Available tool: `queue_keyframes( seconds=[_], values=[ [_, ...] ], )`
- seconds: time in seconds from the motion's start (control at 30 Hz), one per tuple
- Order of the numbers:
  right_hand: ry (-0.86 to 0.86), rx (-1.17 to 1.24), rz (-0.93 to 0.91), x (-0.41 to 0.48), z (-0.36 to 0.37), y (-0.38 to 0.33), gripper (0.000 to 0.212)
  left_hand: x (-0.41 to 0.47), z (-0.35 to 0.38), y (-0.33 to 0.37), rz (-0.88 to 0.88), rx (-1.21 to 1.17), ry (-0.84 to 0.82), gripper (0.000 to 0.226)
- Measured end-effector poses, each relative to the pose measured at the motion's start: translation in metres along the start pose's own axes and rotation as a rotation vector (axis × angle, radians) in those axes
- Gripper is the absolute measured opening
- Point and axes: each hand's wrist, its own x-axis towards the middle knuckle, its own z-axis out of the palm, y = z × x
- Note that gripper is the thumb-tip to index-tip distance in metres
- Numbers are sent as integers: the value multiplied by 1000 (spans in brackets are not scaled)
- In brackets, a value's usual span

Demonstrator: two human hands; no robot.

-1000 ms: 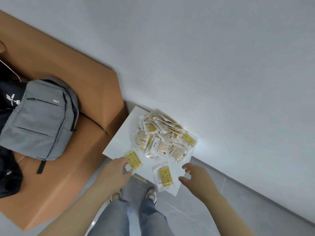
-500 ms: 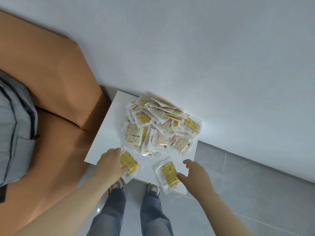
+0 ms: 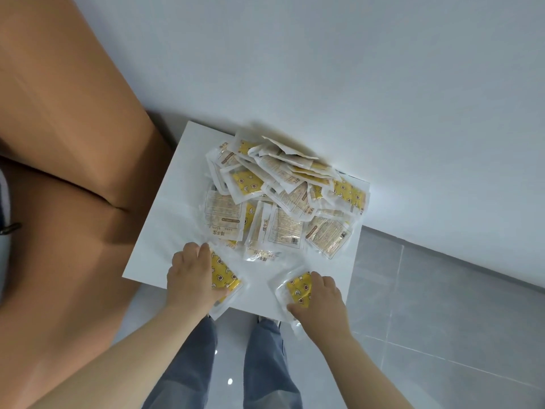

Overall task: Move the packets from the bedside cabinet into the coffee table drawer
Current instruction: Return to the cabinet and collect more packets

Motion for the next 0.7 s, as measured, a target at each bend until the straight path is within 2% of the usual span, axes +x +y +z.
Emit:
queue_keyframes(
  seconds=[0.13, 0.27, 0.33, 0.43, 0.47, 0.57, 0.7],
  values=[
    [65, -19, 25, 8, 11, 0, 74, 5, 9, -5, -5, 42, 40, 105],
    [170, 5, 44, 15, 19, 0, 72, 9, 16, -9, 11, 6, 60, 103],
    [165, 50, 64, 21, 19, 2, 62, 10, 17, -9, 7, -9, 75, 99],
    [104, 15, 41, 27, 13, 3, 27, 8, 19, -8, -12, -33, 45, 94],
    [97, 19, 23, 28, 10, 4, 23, 6, 19, -7, -18, -66, 32, 92],
    [92, 124, -17, 28, 1, 2, 17, 1, 15, -4, -86, -280, -14, 77],
    [126, 254, -91, 25, -19, -2, 16, -3, 0, -3, -43, -396, -17, 39]
  ],
)
